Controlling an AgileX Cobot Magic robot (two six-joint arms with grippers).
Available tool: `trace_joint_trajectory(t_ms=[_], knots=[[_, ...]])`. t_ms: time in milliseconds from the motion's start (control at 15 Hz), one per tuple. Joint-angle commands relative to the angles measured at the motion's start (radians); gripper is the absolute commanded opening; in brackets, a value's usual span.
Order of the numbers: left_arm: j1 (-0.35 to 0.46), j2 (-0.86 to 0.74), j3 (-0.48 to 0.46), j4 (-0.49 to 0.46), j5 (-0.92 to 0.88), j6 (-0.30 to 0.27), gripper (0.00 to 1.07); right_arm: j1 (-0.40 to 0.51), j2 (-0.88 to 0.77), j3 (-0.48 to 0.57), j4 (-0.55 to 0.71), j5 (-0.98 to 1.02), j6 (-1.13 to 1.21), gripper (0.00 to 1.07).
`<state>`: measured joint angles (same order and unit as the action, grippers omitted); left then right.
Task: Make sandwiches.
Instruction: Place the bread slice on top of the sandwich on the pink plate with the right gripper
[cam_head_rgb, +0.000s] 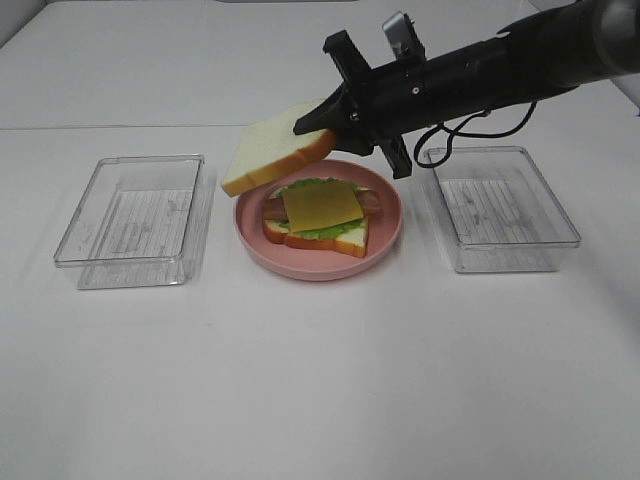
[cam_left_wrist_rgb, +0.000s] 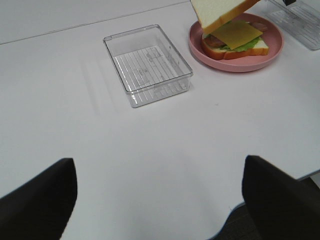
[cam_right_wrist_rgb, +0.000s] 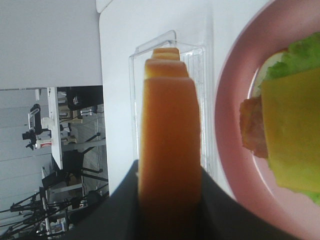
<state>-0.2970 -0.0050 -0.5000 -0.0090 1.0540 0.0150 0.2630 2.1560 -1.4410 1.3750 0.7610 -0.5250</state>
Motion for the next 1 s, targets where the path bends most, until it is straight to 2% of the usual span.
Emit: trace_joint_trajectory(t_ms=[67, 533, 733, 1000], knots=[[-0.001, -0.02, 0.002, -0.002, -0.01, -0.002, 0.85, -0.004, 0.033, 0.004, 0.026, -0.016, -0.014, 0.0], [-0.001, -0.02, 0.002, -0.002, -0.01, -0.002, 0.85, -0.006, 0.059, 0.004, -0.009, -0.07, -0.005, 0.0], [-0.001, -0.02, 0.002, -0.002, -0.01, -0.002, 0.85, -0.006, 0.059, 0.004, -0.115, -0.074, 0.072, 0.0], [-0.001, -0.02, 0.002, -0.002, -0.01, -0.002, 0.85, -0.006, 0.059, 0.004, -0.127, -0.086, 0.081, 0.0]])
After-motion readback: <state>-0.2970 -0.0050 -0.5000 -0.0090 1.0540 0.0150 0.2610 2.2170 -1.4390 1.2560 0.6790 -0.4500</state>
